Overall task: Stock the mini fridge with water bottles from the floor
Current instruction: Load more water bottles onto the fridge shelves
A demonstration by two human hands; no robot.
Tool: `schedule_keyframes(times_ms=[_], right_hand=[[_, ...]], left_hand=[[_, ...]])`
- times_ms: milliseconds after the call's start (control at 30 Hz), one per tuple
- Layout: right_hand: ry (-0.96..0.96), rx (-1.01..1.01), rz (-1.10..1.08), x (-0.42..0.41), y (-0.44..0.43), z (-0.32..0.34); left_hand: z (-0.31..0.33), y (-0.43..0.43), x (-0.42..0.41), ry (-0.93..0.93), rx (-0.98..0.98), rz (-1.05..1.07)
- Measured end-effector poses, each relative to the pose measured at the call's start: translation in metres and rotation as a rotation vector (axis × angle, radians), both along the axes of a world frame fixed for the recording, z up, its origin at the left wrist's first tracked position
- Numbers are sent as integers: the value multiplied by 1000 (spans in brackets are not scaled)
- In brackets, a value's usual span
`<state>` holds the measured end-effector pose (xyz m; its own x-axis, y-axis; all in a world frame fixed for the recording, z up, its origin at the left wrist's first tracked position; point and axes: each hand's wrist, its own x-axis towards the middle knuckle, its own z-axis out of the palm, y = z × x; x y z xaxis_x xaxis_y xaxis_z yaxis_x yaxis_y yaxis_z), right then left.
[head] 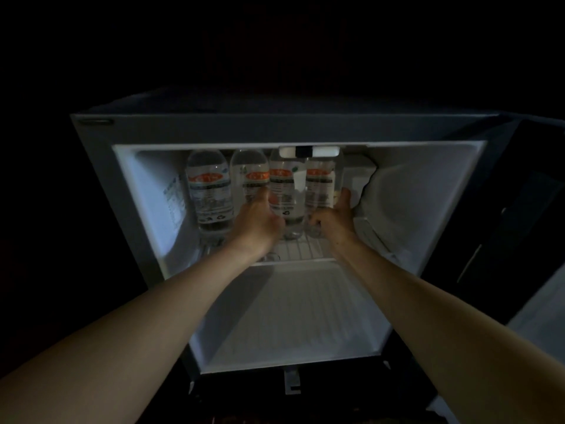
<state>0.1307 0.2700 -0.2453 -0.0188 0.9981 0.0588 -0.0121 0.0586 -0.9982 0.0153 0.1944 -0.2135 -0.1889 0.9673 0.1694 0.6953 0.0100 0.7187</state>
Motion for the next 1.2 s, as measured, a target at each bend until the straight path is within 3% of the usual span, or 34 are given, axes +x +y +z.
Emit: schedule_keyframes(times_ms=[333,567,833,1033,1200], right_hand=[[-129,-70,53,14,1,6],[-234,-119,-23,30,-18,13],[-211,-180,-197,106,-143,49],[-390,-95,-277,202,-269,80],[-502,-96,-398,280,-366,61]], left_hand=[[-3,-9,19,-9,-55,72],[13,-26,39,-4,-87,74],[62,-100,94,45,-50,32],[100,-183,167,30,-56,-153],[78,-264,260,-24,-126,-355]])
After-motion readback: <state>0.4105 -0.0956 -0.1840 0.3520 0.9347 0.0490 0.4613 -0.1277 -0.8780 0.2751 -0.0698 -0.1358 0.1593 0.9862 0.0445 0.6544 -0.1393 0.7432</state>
